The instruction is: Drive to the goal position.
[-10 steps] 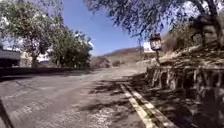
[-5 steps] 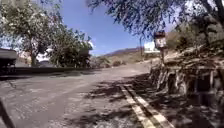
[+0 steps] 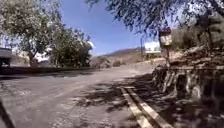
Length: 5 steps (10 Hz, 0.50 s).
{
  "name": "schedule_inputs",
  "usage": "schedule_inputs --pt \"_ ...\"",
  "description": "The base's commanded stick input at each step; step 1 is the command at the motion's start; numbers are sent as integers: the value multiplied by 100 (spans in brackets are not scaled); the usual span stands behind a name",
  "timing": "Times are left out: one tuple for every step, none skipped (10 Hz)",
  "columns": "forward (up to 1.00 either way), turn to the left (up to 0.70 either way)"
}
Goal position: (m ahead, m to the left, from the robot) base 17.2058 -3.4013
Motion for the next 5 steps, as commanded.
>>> schedule_inputs --pt "70 0" --pt "70 0" --pt "70 0" --pt "70 0" --pt "70 0"
